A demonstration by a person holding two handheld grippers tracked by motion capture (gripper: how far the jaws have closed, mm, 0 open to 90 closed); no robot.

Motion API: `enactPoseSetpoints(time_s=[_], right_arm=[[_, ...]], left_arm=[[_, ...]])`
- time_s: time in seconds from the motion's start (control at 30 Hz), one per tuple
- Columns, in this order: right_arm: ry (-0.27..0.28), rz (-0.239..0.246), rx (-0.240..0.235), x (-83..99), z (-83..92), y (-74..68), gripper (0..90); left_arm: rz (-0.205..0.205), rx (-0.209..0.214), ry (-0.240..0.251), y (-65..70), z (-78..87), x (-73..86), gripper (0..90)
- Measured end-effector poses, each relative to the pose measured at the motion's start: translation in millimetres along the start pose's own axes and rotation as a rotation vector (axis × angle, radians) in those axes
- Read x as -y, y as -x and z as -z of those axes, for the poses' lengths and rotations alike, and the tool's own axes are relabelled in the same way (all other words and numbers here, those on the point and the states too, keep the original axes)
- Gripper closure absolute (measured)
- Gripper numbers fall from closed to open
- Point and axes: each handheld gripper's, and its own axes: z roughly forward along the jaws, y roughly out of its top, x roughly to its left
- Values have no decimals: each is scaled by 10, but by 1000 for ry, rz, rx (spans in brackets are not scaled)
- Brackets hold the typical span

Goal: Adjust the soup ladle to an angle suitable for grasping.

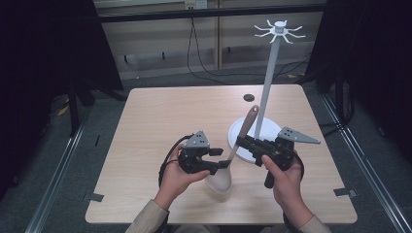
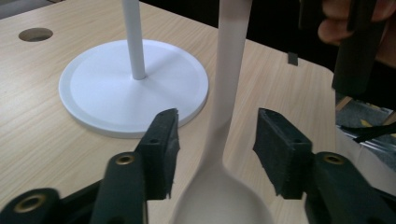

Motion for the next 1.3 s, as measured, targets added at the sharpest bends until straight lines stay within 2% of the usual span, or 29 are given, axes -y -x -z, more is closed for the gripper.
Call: enactPoseSetpoints(time_s=[0.2, 0.5, 0.6, 0.77, 0.93, 1.13, 1.3], right_arm=[[-10, 58, 23, -114, 17, 5, 782], [-19, 83, 49, -230, 30, 35, 782], [-23, 94, 58, -269, 39, 43, 782], [-25, 96, 59, -333, 37, 51, 781], [-29, 124, 71, -421, 21, 53, 782], [-24, 147, 76, -536, 9, 64, 781], [-27, 161, 74, -636, -2, 67, 782]], left_arm=[[48, -28, 11, -71, 36, 128, 310], [84, -66, -5, -152, 65, 292, 162], [94, -80, -30, -166, 58, 332, 121], [86, -96, -44, -173, 46, 375, 96], [92, -117, -55, -197, 55, 418, 76], [100, -123, -78, -235, 44, 496, 62], [103, -124, -77, -233, 34, 503, 59]])
